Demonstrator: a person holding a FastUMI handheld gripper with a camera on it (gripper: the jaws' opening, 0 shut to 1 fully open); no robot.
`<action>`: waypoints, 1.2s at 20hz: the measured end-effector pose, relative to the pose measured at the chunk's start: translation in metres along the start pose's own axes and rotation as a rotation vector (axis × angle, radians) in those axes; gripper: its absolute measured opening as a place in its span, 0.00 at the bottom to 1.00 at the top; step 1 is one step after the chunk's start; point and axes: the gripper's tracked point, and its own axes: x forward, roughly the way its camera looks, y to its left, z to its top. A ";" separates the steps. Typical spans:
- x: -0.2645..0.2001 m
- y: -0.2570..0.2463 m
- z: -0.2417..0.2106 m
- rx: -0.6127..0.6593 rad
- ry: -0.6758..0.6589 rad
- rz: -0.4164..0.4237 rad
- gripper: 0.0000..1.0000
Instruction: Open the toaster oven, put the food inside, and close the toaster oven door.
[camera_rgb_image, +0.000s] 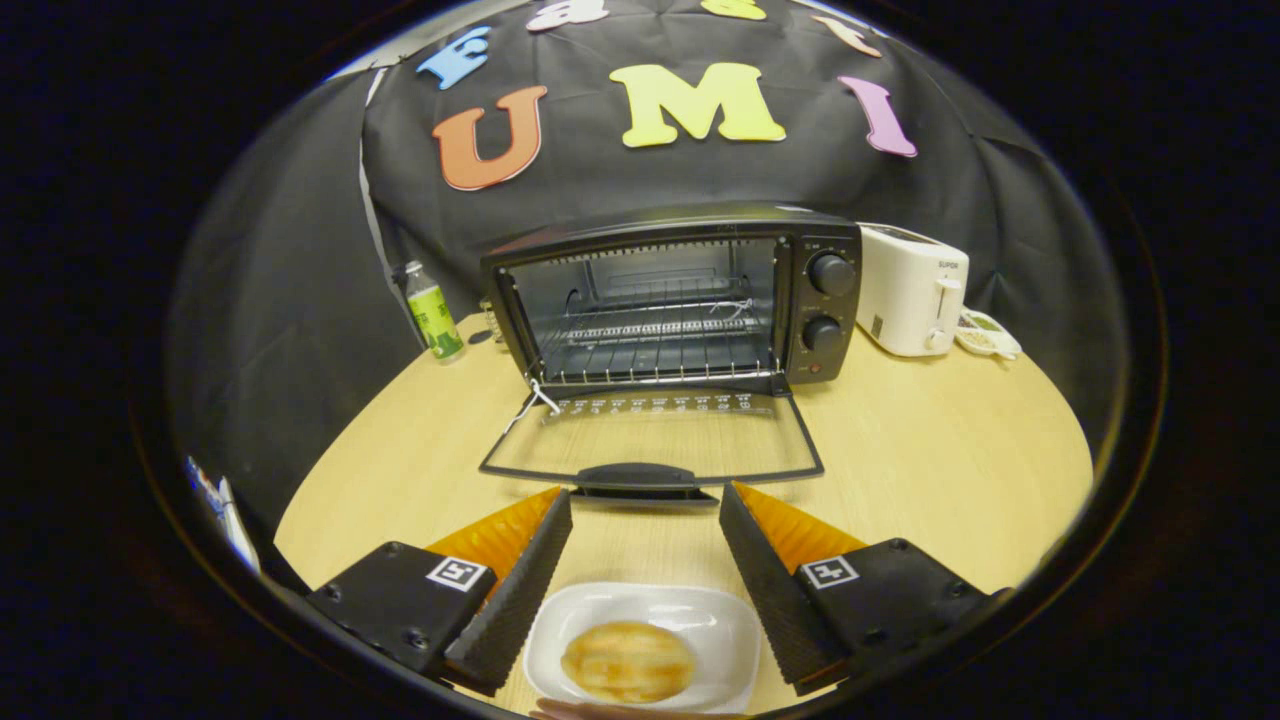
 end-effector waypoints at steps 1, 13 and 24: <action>-0.007 0.000 -0.005 0.004 0.006 0.002 0.99; -0.051 -0.001 -0.078 0.013 -0.110 -0.027 0.98; -0.050 0.005 -0.106 -0.062 -0.164 -0.070 0.99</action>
